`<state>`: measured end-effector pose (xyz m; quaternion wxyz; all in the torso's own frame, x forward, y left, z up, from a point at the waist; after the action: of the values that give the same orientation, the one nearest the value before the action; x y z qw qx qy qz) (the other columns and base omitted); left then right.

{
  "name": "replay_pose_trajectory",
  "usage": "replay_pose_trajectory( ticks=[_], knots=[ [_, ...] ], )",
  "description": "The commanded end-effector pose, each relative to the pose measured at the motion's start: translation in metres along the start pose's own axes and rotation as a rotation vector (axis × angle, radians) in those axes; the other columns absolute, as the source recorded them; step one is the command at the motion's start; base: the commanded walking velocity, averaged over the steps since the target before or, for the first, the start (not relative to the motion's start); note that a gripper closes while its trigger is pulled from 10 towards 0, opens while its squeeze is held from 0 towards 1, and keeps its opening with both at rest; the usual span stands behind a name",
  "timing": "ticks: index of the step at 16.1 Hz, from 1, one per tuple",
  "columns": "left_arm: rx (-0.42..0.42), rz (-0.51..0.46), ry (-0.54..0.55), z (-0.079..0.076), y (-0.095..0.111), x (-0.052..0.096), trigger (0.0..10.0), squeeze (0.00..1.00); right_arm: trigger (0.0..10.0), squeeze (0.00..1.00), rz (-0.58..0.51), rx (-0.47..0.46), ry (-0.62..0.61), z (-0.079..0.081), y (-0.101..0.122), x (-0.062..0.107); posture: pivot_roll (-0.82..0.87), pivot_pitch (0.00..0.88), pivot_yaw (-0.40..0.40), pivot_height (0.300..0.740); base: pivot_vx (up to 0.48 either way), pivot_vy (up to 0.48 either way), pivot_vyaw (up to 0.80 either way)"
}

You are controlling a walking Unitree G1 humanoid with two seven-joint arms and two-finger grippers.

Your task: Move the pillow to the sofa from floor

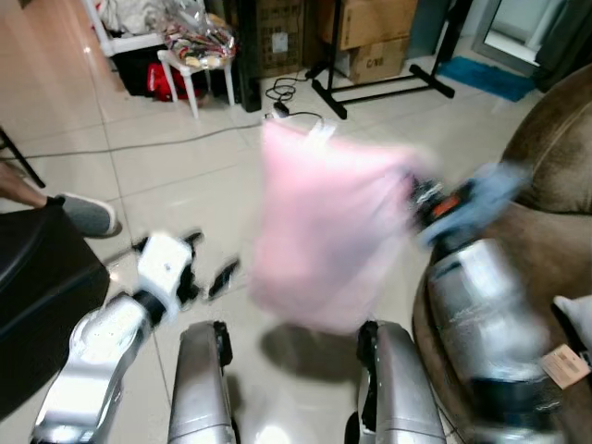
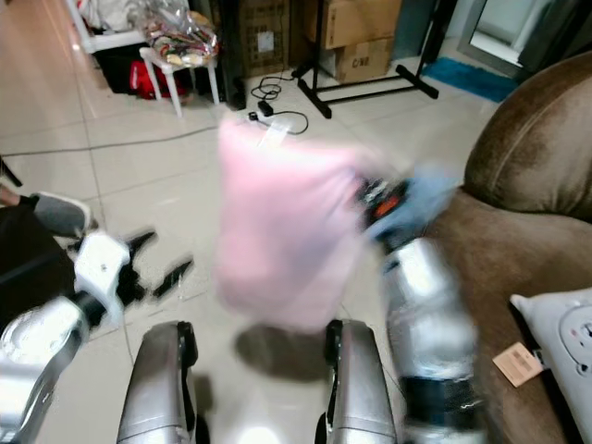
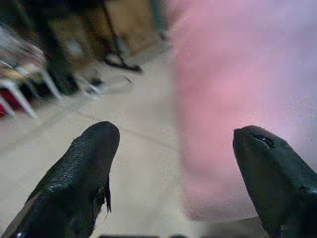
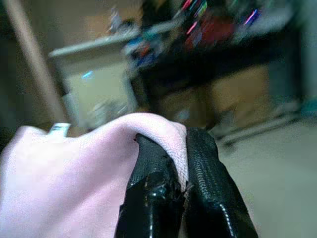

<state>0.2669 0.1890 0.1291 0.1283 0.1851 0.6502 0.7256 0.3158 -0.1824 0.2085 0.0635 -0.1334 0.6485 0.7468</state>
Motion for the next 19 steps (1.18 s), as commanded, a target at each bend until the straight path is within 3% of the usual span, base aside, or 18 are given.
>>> replay_pose_trajectory(
  ticks=[1, 2, 3, 4, 5, 6, 9, 10, 11, 12, 14, 16, 19],
  knots=[
    [-0.031, -0.06, 0.033, 0.003, 0.015, -0.003, 10.0, 0.0, 1.6, 0.0, -0.144, 0.032, -0.089, -0.019, 0.045, -0.005, 0.02, 0.0, -0.002, 0.455, 0.0, 0.0, 0.0],
    [-0.043, -0.1, 0.039, 0.004, 0.026, -0.009, 10.0, 0.0, 5.6, 0.0, -0.22, 0.085, -0.164, -0.04, 0.079, -0.01, 0.02, 0.0, -0.002, 0.455, 0.0, 0.0, 0.0],
    [-0.051, -0.116, 0.041, 0.005, 0.03, -0.011, 10.0, 0.0, 7.3, 0.0, -0.251, 0.11, -0.193, -0.047, 0.095, -0.011, 0.02, 0.0, -0.005, 0.455, 0.0, 0.0, 0.0],
    [-0.056, -0.134, 0.044, 0.005, 0.036, -0.014, 10.0, 0.0, 10.0, 0.0, -0.273, 0.189, -0.234, -0.058, 0.114, -0.011, 0.02, 0.0, -0.006, 0.455, 0.0, 0.0, 0.0],
    [-0.048, -0.156, 0.055, 0.005, 0.041, -0.015, 10.0, 0.0, 10.0, 0.0, -0.219, 0.377, -0.281, -0.069, 0.13, -0.013, 0.02, 0.0, -0.013, 0.455, 0.0, 0.0, 0.0],
    [-0.045, -0.162, 0.062, 0.004, 0.042, -0.015, 10.0, 0.0, 10.0, 0.0, -0.173, 0.493, -0.31, -0.072, 0.137, -0.014, 0.02, 0.0, -0.015, 0.455, 0.0, 0.0, 0.0],
    [-0.038, -0.148, 0.06, 0.0, 0.039, -0.014, 10.0, 0.0, 10.0, 0.0, -0.064, 0.608, -0.263, -0.062, 0.112, -0.019, 0.02, 0.0, -0.021, 0.455, 0.0, 0.0, 0.0],
    [-0.035, -0.134, 0.062, -0.002, 0.037, -0.015, 10.0, 0.0, 10.0, 0.0, 0.087, 0.642, -0.225, -0.052, 0.076, -0.02, 0.03, 0.0, -0.033, 0.465, 0.0, 0.0, 0.0],
    [-0.046, -0.102, 0.09, 0.0, 0.032, -0.014, 10.0, 0.0, 10.0, 0.0, 0.232, 0.657, -0.205, -0.043, 0.033, -0.016, 0.04, 0.0, -0.042, 0.48, 0.0, 0.0, 0.0],
    [-0.05, -0.099, 0.097, 0.001, 0.031, -0.014, 10.0, 0.0, 10.0, 0.0, 0.255, 0.64, -0.209, -0.043, 0.027, -0.015, 0.04, 0.0, -0.044, 0.485, 0.0, 0.0, 0.0],
    [-0.033, -0.095, 0.113, 0.002, 0.03, -0.013, 10.0, 0.0, 10.0, 0.0, 0.363, 0.5, -0.29, -0.049, -0.005, -0.006, 0.04, 0.0, -0.047, 0.505, 0.0, 0.0, 0.0],
    [-0.027, -0.095, 0.115, 0.0, 0.031, -0.015, 10.0, 0.0, 10.0, 0.0, 0.397, 0.476, -0.328, -0.055, -0.015, 0.0, 0.04, 0.0, -0.038, 0.52, 0.0, 0.0, 0.0],
    [-0.021, -0.094, 0.111, -0.005, 0.031, -0.02, 10.0, 0.0, 10.0, 0.0, 0.397, 0.496, -0.332, -0.052, -0.016, 0.003, 0.03, 0.0, -0.029, 0.545, 0.0, 0.0, 0.0]
  ],
)
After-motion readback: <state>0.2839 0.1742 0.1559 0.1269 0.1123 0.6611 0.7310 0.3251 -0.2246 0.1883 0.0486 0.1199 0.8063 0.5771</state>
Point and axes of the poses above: a point about 5 cm out from each wrist's last joint towards the gripper, its own x axis pointing back from the gripper into the wrist, its own y axis along the axis of the wrist's last joint, z = x × y, the point moved 1 cm from there along -x, pointing out of the wrist towards the gripper, and after that the axes turned 9 degrees about x, right-handed, at the moved point
